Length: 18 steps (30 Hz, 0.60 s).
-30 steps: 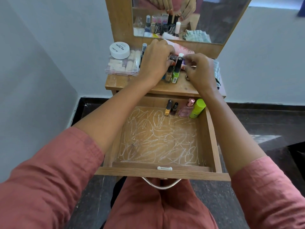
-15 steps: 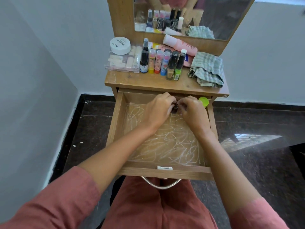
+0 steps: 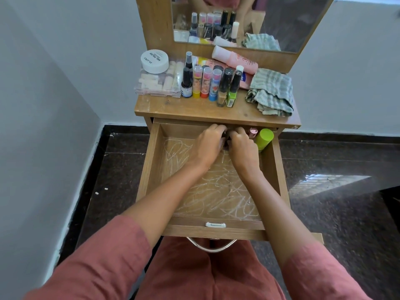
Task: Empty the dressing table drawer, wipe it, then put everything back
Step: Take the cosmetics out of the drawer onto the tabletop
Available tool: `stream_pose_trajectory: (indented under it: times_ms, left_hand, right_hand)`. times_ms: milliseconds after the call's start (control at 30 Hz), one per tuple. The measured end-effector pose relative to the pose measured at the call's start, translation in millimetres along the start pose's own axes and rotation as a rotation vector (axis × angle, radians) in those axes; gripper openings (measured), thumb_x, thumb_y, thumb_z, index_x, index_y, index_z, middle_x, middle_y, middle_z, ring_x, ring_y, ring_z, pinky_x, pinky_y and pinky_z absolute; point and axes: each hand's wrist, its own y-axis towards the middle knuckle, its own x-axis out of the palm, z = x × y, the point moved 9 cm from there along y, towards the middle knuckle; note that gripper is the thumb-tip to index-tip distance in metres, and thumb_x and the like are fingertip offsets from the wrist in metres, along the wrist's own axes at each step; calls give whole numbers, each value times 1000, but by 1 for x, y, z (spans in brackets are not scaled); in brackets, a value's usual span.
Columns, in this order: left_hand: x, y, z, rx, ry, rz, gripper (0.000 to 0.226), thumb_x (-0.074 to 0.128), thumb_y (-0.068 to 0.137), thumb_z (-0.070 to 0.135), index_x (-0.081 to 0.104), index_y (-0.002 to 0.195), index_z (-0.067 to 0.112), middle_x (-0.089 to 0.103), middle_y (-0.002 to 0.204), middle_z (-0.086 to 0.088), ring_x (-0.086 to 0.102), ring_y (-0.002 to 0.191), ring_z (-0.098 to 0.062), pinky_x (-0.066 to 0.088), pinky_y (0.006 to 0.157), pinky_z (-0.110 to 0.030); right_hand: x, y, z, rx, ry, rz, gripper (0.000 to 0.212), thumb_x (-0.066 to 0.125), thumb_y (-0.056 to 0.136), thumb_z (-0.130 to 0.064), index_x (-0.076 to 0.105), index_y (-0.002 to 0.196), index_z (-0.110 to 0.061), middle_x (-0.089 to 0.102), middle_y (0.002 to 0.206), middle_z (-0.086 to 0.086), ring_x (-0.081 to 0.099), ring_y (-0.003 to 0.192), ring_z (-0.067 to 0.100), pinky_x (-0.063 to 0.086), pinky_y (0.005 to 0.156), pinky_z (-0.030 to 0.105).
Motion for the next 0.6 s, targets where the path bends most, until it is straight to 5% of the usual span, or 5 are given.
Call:
stream_pose_trajectory:
  times_ms: [267, 600]
  left_hand:
    - [-6, -9, -5, -23, -32, 0, 19, 58, 85, 11, 65, 102, 14, 68, 103, -4, 63, 95, -22, 48, 78, -32]
    - [-75, -21, 12, 28, -153, 45, 18, 62, 82, 6, 67, 99, 11, 69, 91, -4, 64, 82, -13, 54, 75, -24]
  right_hand:
    - [-4, -10, 0, -10, -25, -4, 20, 45, 89, -8, 61, 100, -10, 60, 106, 9, 59, 94, 31, 32, 58, 31]
    - [-62, -16, -33, -123, 270, 117, 21, 57, 82, -3, 69, 96, -12, 68, 98, 9, 60, 93, 28, 49, 73, 35]
